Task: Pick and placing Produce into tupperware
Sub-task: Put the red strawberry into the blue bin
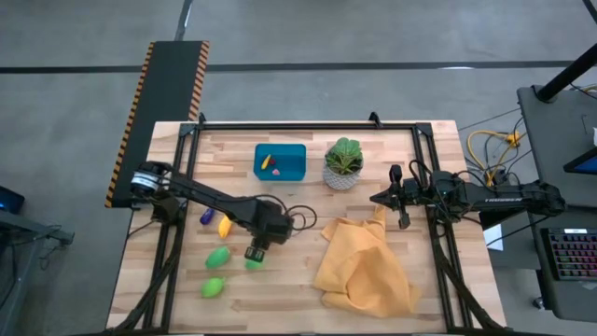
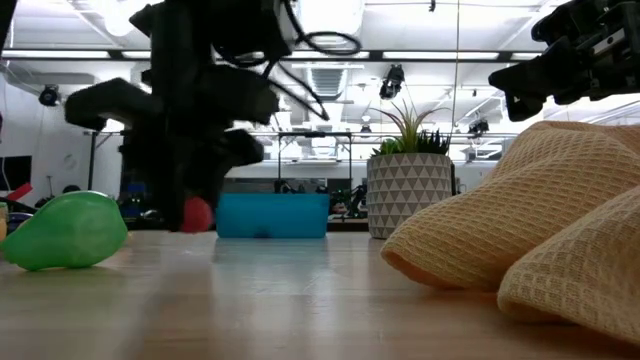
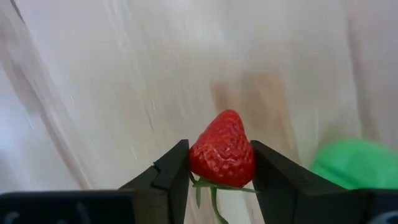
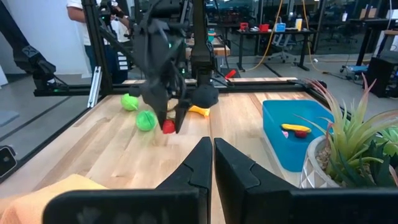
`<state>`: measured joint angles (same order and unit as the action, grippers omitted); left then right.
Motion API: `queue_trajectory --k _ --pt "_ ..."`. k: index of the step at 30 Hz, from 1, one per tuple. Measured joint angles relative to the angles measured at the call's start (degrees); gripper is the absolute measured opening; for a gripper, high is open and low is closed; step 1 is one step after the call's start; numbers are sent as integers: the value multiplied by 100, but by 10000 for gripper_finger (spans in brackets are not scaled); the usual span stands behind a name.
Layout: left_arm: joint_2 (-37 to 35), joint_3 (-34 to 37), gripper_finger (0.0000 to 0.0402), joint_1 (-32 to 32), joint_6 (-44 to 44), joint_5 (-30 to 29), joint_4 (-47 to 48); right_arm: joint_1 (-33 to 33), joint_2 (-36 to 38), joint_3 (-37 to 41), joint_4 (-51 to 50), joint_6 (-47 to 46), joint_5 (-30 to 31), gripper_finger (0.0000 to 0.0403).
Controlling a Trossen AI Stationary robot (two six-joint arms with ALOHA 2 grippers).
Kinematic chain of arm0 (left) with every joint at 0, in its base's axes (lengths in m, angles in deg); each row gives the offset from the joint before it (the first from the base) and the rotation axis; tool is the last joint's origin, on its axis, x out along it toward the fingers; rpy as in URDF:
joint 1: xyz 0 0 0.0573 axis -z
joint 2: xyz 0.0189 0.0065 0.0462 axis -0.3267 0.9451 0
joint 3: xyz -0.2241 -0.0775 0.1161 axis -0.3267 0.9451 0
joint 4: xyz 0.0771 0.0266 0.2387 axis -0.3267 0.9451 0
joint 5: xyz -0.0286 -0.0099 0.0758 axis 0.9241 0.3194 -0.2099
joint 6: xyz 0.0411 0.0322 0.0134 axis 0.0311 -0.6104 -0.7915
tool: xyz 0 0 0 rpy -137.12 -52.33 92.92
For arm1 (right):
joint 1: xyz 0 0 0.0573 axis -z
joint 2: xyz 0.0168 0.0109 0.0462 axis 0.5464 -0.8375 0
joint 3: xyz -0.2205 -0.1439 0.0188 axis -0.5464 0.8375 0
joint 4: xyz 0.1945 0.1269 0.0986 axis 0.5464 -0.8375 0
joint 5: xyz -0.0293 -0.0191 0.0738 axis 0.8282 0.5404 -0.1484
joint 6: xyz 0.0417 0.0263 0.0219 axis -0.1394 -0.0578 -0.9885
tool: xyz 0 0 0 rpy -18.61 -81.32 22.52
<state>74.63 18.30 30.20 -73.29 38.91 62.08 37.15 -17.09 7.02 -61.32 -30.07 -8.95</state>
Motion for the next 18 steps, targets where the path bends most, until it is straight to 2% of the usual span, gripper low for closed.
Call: queue_trajectory --k 10,18 --pt "-705 257 124 -4 -306 4 -987 1 2 0 -45 -31 -1 9" --pt "-2062 1379 124 -31 -387 127 -2576 2 2 0 -46 -48 -1 9"
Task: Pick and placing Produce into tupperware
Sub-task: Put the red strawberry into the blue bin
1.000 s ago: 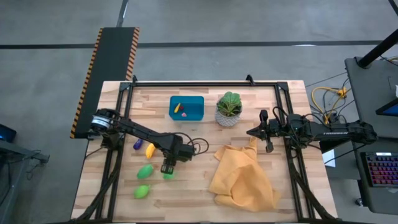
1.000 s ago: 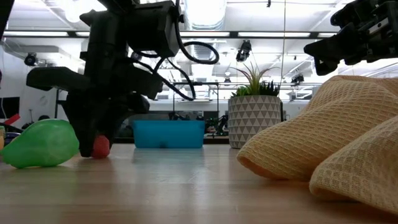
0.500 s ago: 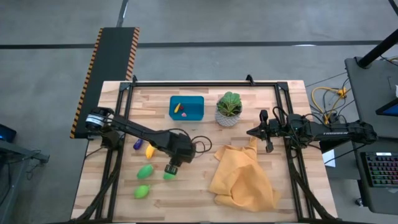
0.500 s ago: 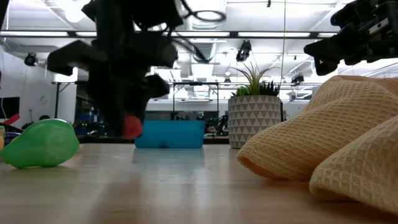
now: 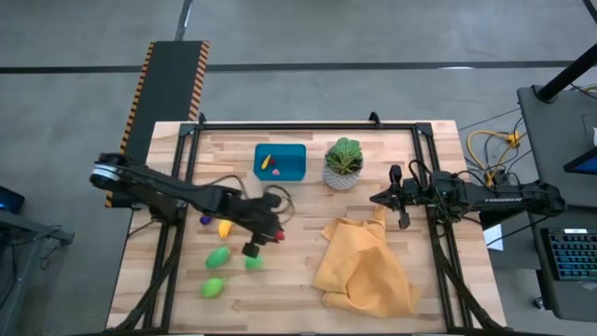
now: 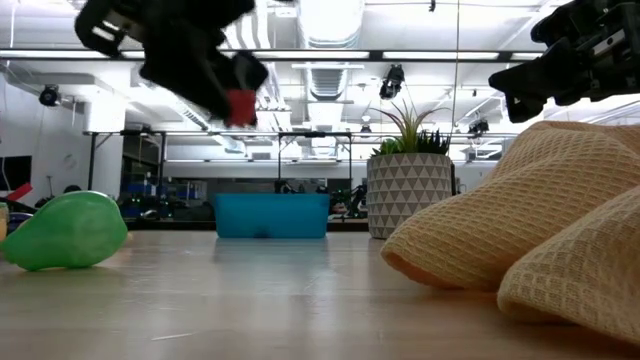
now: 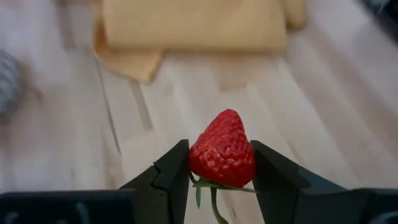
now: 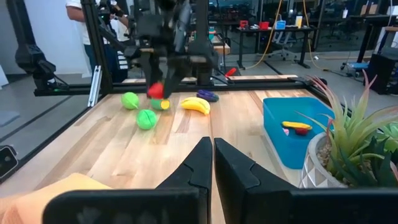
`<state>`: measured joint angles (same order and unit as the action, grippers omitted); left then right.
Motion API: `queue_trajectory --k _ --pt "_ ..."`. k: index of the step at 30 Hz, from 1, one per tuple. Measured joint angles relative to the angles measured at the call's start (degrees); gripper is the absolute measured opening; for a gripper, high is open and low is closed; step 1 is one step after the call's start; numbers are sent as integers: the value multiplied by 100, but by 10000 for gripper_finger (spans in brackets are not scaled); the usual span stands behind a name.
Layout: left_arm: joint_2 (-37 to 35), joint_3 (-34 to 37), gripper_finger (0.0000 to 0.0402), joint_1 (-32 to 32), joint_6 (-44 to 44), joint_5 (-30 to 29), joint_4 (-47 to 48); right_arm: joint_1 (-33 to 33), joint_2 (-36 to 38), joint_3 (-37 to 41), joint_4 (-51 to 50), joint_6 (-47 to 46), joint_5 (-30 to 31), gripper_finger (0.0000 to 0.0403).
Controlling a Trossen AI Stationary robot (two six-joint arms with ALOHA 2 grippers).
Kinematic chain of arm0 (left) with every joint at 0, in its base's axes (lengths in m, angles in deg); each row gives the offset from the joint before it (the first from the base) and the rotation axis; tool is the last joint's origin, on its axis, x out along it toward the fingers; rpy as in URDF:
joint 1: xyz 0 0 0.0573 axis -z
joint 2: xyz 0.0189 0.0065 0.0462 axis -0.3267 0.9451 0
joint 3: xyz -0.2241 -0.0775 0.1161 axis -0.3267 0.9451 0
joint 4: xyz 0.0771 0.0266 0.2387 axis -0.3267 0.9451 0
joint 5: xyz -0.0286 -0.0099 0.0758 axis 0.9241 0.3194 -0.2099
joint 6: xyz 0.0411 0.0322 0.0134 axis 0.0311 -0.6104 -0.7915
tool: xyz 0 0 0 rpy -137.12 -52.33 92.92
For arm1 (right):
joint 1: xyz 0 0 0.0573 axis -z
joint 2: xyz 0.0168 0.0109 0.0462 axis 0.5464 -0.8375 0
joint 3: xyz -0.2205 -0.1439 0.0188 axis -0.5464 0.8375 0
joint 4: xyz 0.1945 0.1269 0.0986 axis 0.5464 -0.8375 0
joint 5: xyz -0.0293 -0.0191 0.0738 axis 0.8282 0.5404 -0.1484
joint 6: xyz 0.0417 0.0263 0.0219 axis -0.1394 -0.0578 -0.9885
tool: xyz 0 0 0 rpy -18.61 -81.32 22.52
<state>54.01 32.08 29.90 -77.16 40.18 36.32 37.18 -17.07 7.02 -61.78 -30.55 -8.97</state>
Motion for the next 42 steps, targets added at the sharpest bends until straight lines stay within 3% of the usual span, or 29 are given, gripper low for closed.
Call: queue_trajectory --k 12,21,32,42 --pt "-2365 2091 124 -264 -88 -52 -1996 1 -1 0 4 1 0 9" --pt "-3339 2674 124 -334 -387 -163 -2464 0 -2 0 5 0 42 9" --pt "-3416 2759 124 -434 -340 -415 -2431 0 -2 0 7 0 146 9" --pt "-2636 2562 124 -1605 -230 -668 -2432 0 -2 0 7 0 149 9"
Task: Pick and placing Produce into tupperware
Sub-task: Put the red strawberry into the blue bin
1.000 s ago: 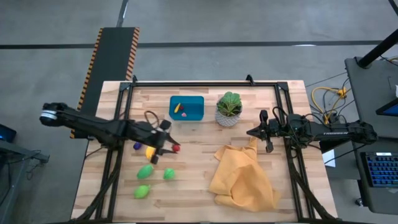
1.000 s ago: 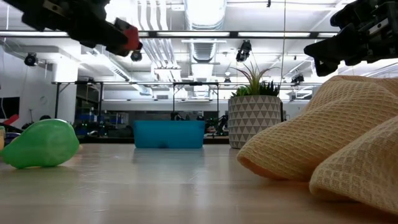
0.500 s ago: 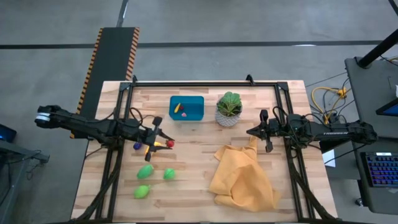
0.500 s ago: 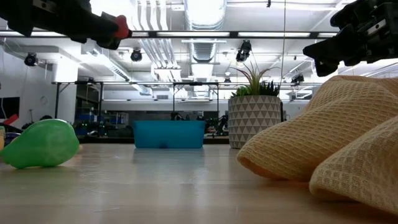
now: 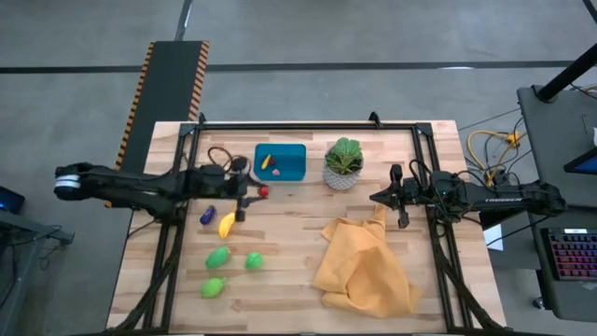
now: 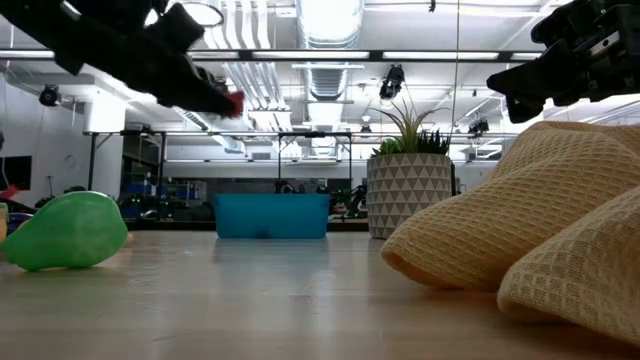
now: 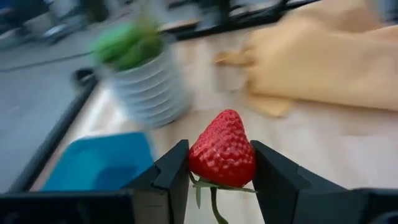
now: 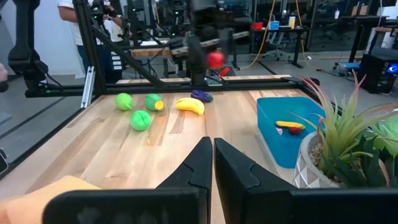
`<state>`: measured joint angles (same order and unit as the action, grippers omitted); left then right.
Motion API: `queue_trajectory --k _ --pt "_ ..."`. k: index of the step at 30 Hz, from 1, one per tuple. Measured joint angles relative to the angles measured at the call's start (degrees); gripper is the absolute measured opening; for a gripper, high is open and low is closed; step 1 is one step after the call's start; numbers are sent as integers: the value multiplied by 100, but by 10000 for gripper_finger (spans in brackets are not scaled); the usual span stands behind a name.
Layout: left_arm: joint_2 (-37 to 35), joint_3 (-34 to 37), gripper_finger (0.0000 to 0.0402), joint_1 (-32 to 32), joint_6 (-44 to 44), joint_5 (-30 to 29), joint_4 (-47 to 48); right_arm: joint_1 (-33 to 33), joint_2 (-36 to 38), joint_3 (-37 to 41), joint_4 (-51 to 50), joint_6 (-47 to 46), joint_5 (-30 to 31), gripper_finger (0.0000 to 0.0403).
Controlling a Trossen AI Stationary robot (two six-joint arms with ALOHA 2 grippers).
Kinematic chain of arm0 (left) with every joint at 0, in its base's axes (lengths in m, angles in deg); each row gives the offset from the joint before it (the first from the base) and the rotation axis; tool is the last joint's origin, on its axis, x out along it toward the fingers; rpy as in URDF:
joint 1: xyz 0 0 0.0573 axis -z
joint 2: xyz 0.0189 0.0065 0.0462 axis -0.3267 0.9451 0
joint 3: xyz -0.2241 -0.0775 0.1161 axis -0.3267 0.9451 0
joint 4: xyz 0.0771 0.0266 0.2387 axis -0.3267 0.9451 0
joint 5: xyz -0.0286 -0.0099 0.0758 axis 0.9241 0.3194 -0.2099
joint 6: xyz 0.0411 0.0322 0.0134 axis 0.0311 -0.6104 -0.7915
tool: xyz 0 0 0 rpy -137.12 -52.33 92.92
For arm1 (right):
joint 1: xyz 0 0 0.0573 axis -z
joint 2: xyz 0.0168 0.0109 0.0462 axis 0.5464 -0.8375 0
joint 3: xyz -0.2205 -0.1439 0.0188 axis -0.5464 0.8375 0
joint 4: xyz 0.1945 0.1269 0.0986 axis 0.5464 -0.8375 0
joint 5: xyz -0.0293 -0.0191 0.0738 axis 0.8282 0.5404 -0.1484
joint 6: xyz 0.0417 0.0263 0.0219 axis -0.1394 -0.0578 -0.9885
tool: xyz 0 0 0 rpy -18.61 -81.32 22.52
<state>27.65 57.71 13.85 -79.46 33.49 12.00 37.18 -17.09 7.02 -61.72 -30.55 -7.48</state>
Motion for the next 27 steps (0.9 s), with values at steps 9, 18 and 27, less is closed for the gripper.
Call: queue_trajectory --k 9,18,27 --pt "786 -371 124 -909 -24 -715 -126 0 0 0 0 2 2 9" --pt "1701 -1036 124 -1390 761 -1594 -101 0 1 0 0 4 4 9" --pt "2642 -1658 124 -1446 1057 -1827 425 0 1 0 -2 4 4 9"
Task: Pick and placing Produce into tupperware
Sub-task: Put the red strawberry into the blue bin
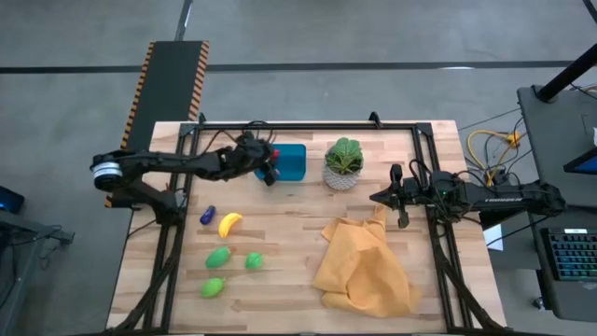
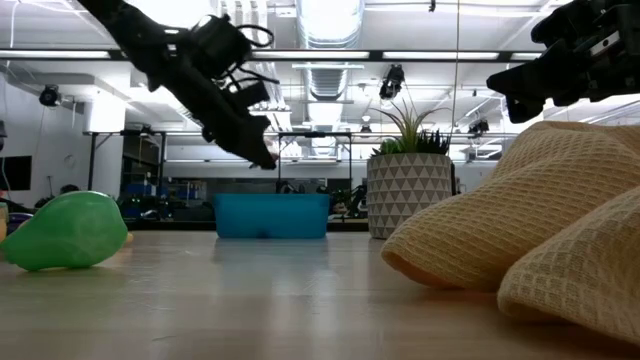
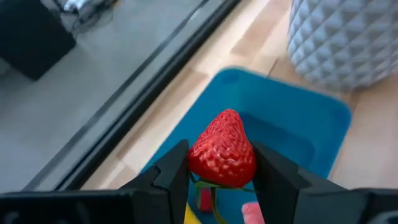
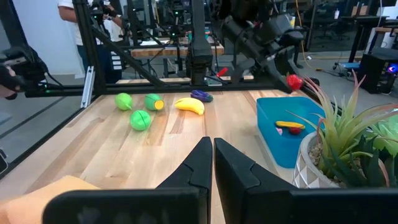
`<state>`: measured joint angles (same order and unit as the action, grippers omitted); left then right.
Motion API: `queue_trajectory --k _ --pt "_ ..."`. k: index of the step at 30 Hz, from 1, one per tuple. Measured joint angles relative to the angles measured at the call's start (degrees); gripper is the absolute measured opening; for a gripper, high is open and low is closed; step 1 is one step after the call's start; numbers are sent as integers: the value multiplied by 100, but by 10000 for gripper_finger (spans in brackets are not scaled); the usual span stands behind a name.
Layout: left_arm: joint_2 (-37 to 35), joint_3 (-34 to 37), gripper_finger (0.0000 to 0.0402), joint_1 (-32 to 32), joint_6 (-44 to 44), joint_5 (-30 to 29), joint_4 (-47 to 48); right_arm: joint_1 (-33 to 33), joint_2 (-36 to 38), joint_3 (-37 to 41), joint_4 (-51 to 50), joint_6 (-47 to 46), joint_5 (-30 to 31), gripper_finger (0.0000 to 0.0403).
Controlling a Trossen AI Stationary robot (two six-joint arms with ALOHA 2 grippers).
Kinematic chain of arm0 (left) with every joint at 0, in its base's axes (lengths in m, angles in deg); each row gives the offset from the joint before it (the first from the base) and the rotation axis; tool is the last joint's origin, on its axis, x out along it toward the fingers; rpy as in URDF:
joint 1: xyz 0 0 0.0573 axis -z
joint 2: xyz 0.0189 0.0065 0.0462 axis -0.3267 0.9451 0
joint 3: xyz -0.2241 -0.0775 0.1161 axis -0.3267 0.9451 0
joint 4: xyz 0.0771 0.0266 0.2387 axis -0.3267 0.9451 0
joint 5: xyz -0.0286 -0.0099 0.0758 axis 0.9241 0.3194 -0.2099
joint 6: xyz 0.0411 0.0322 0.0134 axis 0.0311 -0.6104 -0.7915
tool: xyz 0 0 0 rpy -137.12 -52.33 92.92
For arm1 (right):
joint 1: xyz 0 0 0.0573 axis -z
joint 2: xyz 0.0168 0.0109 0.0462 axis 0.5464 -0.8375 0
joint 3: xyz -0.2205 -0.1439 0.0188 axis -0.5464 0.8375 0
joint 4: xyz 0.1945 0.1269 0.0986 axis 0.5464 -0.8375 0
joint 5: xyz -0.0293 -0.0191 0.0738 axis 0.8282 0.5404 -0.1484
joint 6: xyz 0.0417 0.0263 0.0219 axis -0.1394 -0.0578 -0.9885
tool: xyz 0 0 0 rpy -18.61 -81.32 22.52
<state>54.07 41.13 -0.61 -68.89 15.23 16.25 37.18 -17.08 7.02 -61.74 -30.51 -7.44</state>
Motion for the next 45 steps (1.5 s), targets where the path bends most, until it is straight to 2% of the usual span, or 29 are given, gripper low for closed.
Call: queue_trajectory --k 6,19,34,45 --pt "399 -459 124 -73 145 -242 982 -1 -1 0 -4 0 0 9" --pt "807 -860 124 -340 179 -360 1792 0 -1 0 -31 0 -2 9" --pt "870 -820 124 -548 134 -330 1848 0 0 0 -47 -2 -1 9" --pt "1240 -876 124 -562 92 -315 1830 0 -1 0 -65 0 0 9"
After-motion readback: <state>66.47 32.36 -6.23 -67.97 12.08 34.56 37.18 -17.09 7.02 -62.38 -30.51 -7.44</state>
